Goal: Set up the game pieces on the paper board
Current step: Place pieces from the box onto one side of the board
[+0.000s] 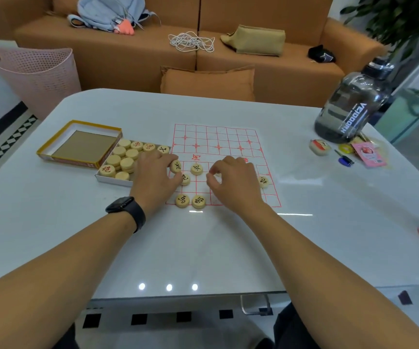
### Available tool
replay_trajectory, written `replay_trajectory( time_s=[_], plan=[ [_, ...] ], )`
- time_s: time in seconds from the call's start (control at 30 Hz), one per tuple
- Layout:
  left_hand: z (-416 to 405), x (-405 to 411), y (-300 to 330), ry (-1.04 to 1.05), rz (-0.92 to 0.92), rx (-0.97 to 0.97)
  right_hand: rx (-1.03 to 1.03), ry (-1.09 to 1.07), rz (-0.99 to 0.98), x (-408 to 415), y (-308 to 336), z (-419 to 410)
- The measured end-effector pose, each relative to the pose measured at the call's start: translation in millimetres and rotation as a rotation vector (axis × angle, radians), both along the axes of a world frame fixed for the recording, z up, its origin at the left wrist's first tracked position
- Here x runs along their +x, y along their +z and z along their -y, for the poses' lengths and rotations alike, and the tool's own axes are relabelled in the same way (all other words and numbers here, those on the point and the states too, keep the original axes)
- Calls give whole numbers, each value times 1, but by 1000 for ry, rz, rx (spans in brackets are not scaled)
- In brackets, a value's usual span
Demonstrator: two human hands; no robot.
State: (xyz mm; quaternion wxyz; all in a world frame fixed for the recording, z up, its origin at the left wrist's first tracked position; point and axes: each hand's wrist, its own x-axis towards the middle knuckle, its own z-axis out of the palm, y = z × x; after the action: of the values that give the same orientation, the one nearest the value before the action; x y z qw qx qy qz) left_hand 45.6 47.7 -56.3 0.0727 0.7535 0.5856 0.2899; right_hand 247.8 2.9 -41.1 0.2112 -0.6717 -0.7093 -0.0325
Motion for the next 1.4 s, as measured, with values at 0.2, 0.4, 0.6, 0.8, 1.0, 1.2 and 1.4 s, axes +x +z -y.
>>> replay_trajectory(
  time_s=[0.2, 0.4, 0.6, 0.8, 1.0, 1.2, 1.4],
  plan=[
    [1, -3, -2, 31, -114, 10, 11, 54, -21, -17, -5, 10],
    [4, -8, 4, 62, -190, 34, -11, 60, -17, -20, -3, 12],
    [-8, -20, 7, 136, -228, -27, -32, 70, -15, -21, -3, 13],
    [-9, -17, 0, 78, -184, -74, -65, 69, -17, -25, -3, 14],
    [-9, -14, -2, 2, -160, -54, -63, 75, -28, -27, -4, 13],
    [-13, -13, -4, 70, -276, -24, -66, 91, -30, -30, -5, 13],
    [-14, -9, 0, 58, -345, -85, -36, 93, -48, -25, -5, 9]
  ],
)
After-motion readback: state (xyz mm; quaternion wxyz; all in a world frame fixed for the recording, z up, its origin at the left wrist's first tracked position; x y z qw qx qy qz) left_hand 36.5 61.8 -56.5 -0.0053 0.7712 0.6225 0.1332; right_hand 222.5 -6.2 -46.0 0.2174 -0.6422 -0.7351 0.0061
